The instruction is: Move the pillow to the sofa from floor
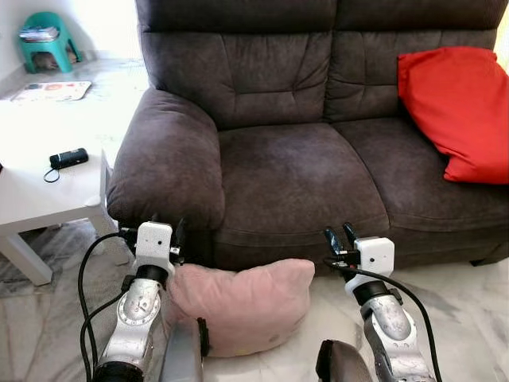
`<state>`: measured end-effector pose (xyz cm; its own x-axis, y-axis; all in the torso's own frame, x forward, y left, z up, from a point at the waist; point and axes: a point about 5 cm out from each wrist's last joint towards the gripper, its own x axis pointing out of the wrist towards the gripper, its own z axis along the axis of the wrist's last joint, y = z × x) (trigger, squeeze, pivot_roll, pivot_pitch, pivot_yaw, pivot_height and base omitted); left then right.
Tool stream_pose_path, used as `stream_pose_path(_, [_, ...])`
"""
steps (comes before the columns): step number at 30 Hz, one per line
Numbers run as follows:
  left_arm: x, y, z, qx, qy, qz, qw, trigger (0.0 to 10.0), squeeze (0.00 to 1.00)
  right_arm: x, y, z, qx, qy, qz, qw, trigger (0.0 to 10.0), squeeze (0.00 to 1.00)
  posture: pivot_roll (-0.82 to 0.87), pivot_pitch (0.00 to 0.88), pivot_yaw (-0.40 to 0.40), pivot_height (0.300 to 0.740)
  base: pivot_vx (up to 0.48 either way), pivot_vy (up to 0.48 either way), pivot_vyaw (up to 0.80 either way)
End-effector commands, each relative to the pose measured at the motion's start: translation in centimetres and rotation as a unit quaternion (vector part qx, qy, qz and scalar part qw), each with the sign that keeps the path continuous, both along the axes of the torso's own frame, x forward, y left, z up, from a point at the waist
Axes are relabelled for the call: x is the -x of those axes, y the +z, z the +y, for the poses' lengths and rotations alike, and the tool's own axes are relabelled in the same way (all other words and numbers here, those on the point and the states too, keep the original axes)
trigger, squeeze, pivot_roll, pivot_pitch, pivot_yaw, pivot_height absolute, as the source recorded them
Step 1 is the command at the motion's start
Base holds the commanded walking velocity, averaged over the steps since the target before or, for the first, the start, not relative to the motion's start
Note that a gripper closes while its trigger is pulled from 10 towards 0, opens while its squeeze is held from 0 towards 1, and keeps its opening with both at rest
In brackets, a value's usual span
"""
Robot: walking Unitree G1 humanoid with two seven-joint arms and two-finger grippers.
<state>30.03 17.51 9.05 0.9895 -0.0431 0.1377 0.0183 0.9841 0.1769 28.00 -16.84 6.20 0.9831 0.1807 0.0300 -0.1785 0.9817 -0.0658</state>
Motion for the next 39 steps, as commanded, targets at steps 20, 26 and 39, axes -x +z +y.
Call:
stream_pose_path(20, [-0.3, -0.7, 0.2, 0.005, -0.007, 0.023, 1.000, 10.0, 0.00, -0.3, 0.1, 0.6, -0.008, 0.018, 0.001, 1.000, 10.0, 0.00, 0.06, 0.000, -0.015, 0.536, 0.000, 0.000, 0.33])
stream_pose_path(26, [-0.3, -0.9, -0.3, 0.012, -0.031, 0.034, 0.999, 10.0, 0.00, -0.2, -0.1, 0.5, -0.009, 0.014, 0.004, 1.000, 10.0, 0.00, 0.06, 0.000, -0.011, 0.536, 0.000, 0.000, 0.00])
stream_pose_path(39, [0.0, -3.9, 0.6, 0.037, -0.028, 0.118, 0.992, 10.0, 0.00, -0.1, -1.0, 0.1, -0.019, -0.009, 0.023, 1.000, 10.0, 0.00, 0.07, 0.000, -0.009, 0.536, 0.000, 0.000, 0.00])
